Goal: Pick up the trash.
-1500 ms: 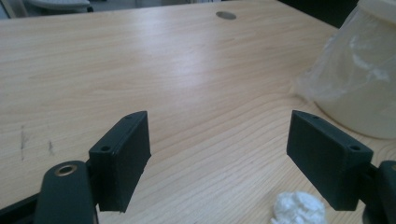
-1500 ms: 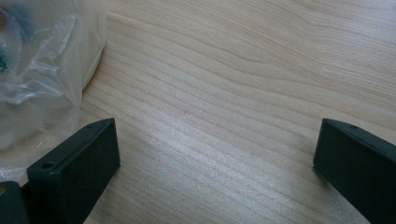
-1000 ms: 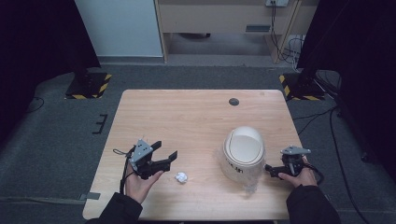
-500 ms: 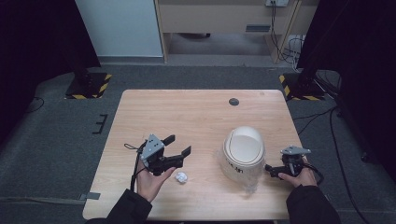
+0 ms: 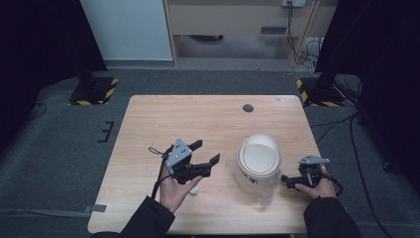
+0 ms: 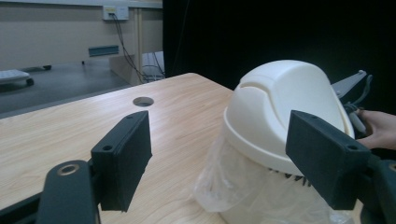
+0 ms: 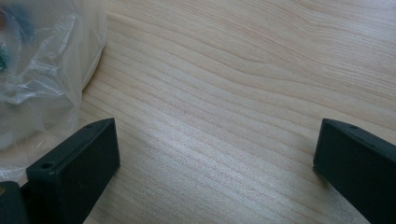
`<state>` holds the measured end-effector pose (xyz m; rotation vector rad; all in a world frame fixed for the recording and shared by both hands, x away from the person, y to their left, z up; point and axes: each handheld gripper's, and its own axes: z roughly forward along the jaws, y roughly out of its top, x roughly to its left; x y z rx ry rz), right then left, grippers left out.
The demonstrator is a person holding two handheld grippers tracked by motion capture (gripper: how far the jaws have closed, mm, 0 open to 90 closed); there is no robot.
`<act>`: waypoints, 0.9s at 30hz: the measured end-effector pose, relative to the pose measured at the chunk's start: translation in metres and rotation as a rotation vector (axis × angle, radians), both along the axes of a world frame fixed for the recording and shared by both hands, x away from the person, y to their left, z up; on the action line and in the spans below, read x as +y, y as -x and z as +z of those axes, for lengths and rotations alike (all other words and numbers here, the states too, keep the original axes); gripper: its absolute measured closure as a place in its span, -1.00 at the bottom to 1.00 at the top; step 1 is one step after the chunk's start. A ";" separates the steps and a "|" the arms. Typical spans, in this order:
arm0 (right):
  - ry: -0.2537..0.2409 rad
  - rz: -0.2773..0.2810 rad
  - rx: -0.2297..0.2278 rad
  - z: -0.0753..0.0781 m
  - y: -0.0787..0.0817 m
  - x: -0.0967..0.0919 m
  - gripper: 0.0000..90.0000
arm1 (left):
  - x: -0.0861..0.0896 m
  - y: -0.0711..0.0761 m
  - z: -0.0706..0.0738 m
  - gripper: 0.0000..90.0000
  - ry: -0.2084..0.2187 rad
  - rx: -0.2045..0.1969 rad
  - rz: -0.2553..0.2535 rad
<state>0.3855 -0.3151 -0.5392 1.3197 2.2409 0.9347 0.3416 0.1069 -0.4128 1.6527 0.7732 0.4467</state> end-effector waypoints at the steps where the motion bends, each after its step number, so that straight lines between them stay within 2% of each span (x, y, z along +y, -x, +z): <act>1: 0.000 0.000 0.000 0.000 0.000 0.000 -0.98 | -0.007 -0.001 0.001 -0.51 -0.004 0.002 -0.012; 9: 0.000 0.000 0.000 0.000 0.000 0.000 -0.98 | -0.026 -0.003 -0.001 -0.52 -0.024 0.005 -0.042; 27: 0.000 0.000 0.000 0.000 0.000 0.000 -0.98 | -0.064 -0.014 -0.010 -0.52 -0.034 0.049 -0.095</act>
